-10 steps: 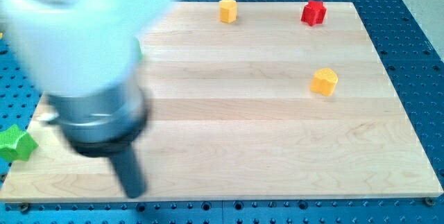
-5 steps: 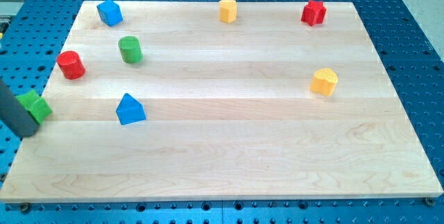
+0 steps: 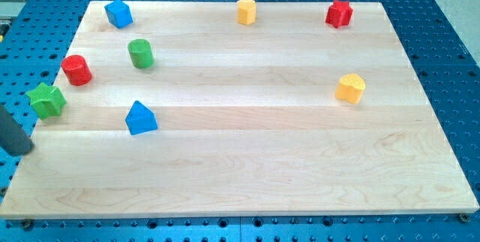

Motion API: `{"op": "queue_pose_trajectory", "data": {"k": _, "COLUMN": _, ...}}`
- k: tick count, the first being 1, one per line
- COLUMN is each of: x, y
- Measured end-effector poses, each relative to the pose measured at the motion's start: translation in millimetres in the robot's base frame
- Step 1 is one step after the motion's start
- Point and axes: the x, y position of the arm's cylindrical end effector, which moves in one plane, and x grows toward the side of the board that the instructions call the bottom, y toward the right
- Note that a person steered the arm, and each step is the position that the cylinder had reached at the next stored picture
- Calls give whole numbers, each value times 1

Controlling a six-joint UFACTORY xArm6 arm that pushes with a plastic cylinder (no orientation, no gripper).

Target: Place the green star at the bottom side of the red circle

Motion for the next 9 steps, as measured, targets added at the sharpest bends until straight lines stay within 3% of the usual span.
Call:
{"op": "queue_pose_trajectory", "data": {"k": 2, "x": -46, "y": -1}}
{"op": "queue_pose_trajectory", "data": {"k": 4, "x": -53, "y": 35}}
{"op": "queue_pose_trajectory", "data": {"k": 6, "x": -28, "y": 1}}
{"op": "queue_pose_trajectory", "data": {"k": 7, "x": -38, "y": -1}}
{"op": "queue_pose_trajectory", "data": {"k": 8, "x": -85, "y": 0}}
{"op": "queue_pose_trajectory", "data": {"k": 9, "x": -97, "y": 1}}
